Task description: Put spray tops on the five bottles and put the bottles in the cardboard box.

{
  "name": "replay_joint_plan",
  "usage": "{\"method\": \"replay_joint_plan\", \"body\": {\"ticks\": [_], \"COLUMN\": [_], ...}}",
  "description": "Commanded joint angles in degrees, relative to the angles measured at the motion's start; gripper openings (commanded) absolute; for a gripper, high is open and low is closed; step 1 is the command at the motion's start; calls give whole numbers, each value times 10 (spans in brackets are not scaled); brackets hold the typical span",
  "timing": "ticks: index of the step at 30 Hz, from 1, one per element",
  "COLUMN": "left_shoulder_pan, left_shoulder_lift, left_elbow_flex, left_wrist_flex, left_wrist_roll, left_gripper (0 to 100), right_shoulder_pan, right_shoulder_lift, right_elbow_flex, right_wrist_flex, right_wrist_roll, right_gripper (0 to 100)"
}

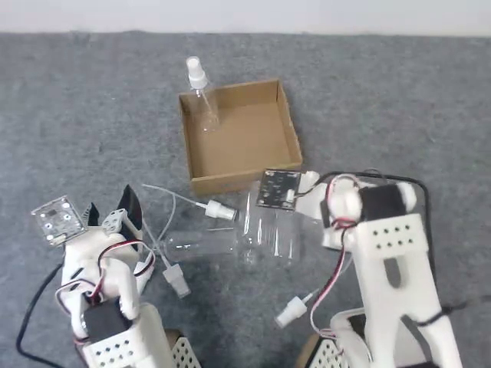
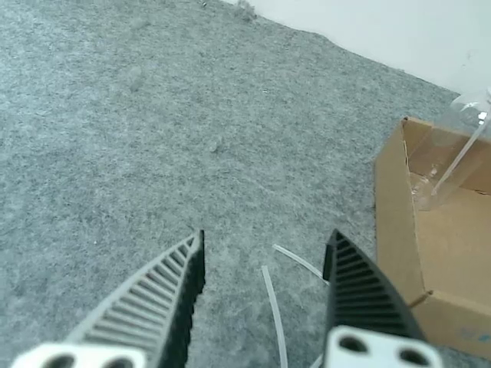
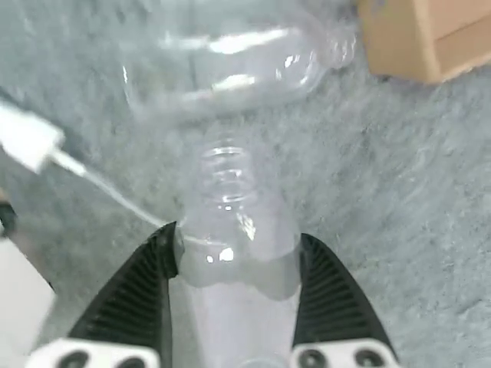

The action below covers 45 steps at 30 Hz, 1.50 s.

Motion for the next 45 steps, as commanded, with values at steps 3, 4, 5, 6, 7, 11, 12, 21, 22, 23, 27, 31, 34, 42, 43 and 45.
{"method": "replay_joint_plan", "body": {"ticks": [3, 4, 5, 6, 7, 11, 12, 21, 22, 23, 27, 31, 34, 42, 43, 45], "left_shoulder_pan": [0, 0, 0, 0, 0, 0, 0, 0, 0, 0, 0, -3, 0, 1, 1, 1], "left_shoulder_lift": [-11, -11, -11, -11, -11, -11, -11, -11, -11, -11, -11, -11, -11, -8, -8, 6], "left_elbow_flex": [-7, -7, -7, -7, -7, -7, -7, -7, -7, -7, -11, -33, -68, -190, -198, -213], "left_wrist_flex": [-18, -18, -18, -18, -18, -18, -18, -15, -14, -14, -13, -13, 9, 91, 95, 102], "left_wrist_roll": [-5, -5, -5, -5, -5, -5, -5, -7, -11, -20, -38, -49, -79, -158, -171, -197], "left_gripper": [236, 236, 236, 236, 236, 236, 236, 236, 236, 236, 236, 236, 235, 235, 235, 235], "right_shoulder_pan": [-99, -110, -120, -125, -129, -133, -134, -123, -114, -103, -73, -36, -7, 65, 71, 78], "right_shoulder_lift": [-82, -93, -102, -110, -117, -134, -137, -194, -206, -218, -262, -291, -305, -335, -335, -333], "right_elbow_flex": [-18, -20, -22, -22, -22, -21, -21, 22, 33, 43, 91, 156, 202, 246, 246, 246], "right_wrist_flex": [0, -6, -14, -25, -38, -95, -106, -179, -186, -192, -218, -263, -303, -350, -350, -351], "right_wrist_roll": [-156, -178, -203, -228, -252, -357, -378, -494, -494, -496, -496, -498, -498, -566, -574, -584], "right_gripper": [7, 7, 6, 6, 6, 6, 6, 6, 6, 6, 6, 6, 6, 6, 6, 6]}}
